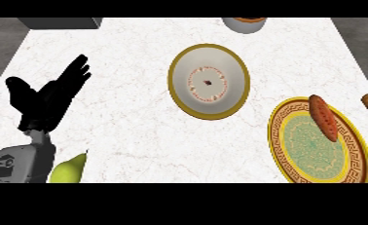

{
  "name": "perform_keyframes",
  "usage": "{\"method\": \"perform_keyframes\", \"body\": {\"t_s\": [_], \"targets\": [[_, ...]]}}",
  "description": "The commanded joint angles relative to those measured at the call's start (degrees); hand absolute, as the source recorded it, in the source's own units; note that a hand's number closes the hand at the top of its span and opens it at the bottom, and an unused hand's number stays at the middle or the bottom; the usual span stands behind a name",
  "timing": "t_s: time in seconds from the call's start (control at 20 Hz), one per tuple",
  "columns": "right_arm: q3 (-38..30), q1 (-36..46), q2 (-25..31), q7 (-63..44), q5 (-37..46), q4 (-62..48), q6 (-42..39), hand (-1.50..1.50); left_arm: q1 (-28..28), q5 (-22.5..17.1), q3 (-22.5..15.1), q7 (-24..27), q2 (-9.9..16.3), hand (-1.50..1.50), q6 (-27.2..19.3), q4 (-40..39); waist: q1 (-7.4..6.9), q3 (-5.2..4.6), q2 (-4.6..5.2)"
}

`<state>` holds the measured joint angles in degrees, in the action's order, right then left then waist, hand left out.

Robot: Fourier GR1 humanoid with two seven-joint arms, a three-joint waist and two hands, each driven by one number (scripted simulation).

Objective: Pick the croissant from the plate and place it in the bowl

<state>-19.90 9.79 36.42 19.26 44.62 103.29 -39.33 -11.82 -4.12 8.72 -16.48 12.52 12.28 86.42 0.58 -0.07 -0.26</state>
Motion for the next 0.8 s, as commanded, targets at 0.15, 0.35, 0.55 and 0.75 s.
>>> {"method": "perform_keyframes", "body": {"t_s": [0.15, 0.35, 0.55, 0.75], "targets": [[-1.5, 8.2, -5.4, -13.8, -11.5, 9.3, -14.1, 1.50, 2.9, -0.1, 0.5, 2.4, 0.3, 0.00, 1.4, -0.1, -0.53, -0.04, 0.10], [-2.3, 16.4, -10.5, -27.9, -19.7, 12.3, -21.0, 1.50, 1.5, -0.3, 1.5, 4.4, 1.1, 0.00, 2.2, -3.1, -0.44, -0.09, 0.13], [2.1, 20.3, -16.4, -36.7, -21.5, 12.5, -18.8, 1.50, 0.6, 0.3, -0.1, -0.2, -0.8, 0.00, -0.5, 1.3, -0.71, 0.01, 0.14], [8.5, 29.5, -22.6, -48.2, -19.9, 10.6, -14.6, 1.50, -0.7, 0.0, -0.4, -0.3, -0.4, 0.00, 0.7, -0.7, -0.87, -0.02, 0.15]]}}
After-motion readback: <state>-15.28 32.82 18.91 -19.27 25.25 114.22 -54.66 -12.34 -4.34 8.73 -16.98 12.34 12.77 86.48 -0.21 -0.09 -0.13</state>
